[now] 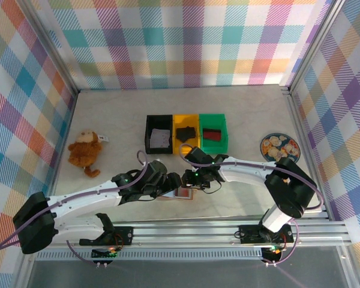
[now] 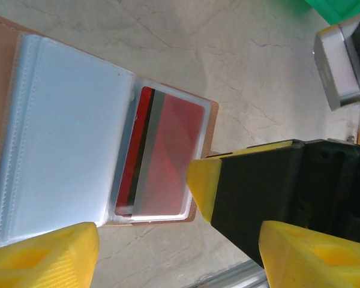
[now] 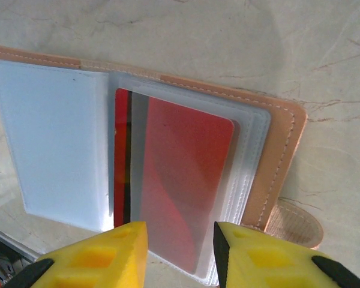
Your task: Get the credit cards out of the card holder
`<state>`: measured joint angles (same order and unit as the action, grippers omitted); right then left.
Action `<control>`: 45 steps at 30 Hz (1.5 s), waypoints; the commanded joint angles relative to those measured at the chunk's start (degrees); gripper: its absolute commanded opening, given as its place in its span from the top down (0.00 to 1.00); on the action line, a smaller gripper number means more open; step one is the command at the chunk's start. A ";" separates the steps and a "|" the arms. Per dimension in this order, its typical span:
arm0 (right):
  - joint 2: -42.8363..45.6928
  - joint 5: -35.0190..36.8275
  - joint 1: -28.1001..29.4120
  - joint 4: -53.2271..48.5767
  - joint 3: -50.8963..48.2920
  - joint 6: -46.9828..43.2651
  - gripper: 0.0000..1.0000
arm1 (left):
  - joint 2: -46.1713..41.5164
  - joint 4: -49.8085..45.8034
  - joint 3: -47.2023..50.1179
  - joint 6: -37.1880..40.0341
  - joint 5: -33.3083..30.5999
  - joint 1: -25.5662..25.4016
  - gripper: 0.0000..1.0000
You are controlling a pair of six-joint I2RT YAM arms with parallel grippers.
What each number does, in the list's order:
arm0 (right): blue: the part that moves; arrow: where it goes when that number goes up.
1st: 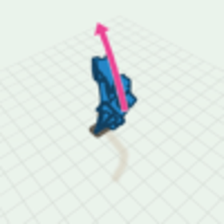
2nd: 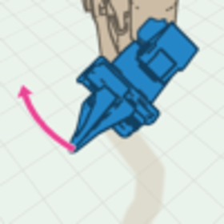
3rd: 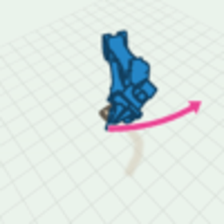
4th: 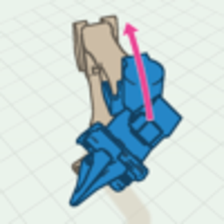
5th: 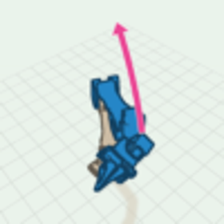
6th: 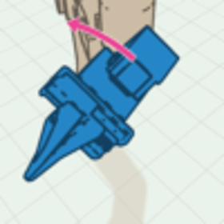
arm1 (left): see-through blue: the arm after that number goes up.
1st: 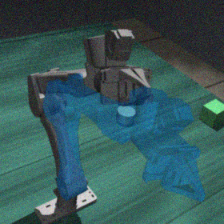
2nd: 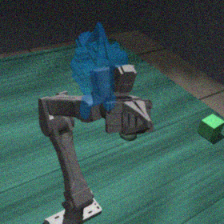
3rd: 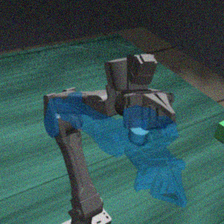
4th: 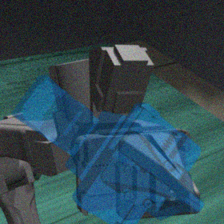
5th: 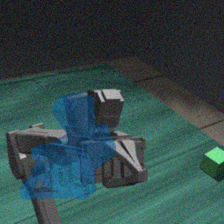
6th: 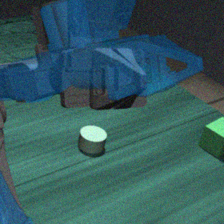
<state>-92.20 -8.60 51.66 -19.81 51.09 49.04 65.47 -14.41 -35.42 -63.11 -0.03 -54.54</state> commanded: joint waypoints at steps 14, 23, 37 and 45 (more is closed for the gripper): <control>-2.19 0.34 -0.14 2.41 -1.92 1.41 0.64 | 5.87 8.78 3.83 -3.85 -0.14 0.45 0.44; -2.98 0.25 -0.15 2.90 -2.39 1.75 0.64 | 7.26 10.49 4.66 -3.86 -1.04 0.49 0.49; -2.67 0.34 -0.13 2.84 -2.55 1.67 0.64 | 11.43 13.43 5.91 -4.12 -2.01 0.57 0.61; -3.40 -0.11 -0.11 3.64 -3.08 2.03 0.64 | 13.40 16.93 7.33 -4.17 -2.23 0.67 0.67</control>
<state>-94.08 -8.67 51.66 -15.59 49.50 50.37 77.87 0.49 -29.36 -66.70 -1.61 -54.52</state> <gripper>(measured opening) 0.356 0.331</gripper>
